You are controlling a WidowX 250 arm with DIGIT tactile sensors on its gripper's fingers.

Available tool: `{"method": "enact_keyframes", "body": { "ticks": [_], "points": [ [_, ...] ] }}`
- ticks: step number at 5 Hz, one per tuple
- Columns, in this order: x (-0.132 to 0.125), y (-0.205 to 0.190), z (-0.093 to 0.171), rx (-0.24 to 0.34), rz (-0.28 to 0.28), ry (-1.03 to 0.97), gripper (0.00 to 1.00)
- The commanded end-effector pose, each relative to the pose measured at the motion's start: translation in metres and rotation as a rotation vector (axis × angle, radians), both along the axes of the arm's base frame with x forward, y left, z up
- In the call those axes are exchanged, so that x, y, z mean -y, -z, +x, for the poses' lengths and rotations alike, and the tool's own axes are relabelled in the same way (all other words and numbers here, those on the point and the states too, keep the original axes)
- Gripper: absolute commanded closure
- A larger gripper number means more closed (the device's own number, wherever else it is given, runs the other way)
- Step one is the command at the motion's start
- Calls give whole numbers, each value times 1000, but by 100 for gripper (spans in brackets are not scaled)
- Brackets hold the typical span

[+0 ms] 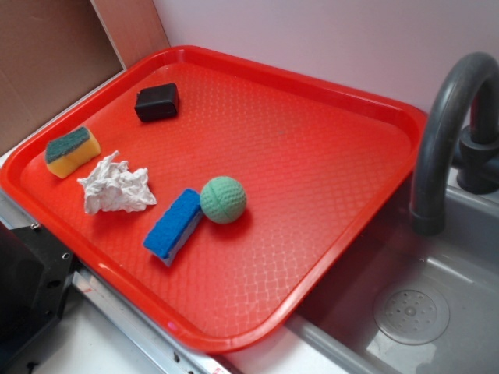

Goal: Grab the green ball.

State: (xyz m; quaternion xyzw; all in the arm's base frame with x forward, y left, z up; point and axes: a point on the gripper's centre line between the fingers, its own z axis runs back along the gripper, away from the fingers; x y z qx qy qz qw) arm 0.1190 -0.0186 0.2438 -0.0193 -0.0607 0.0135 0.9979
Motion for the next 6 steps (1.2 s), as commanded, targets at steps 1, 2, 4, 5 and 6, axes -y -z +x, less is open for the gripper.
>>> {"method": "enact_keyframes", "body": {
  "ticks": [1,2,4,5,6],
  "points": [
    [0,0,0,0,0,0,0],
    [16,12,22,12,-32,250,0],
    [64,55,61,82,-32,751,0],
    [79,74,70,57,27,933,0],
    [89,98,83,32,55,978,0]
  ]
}}
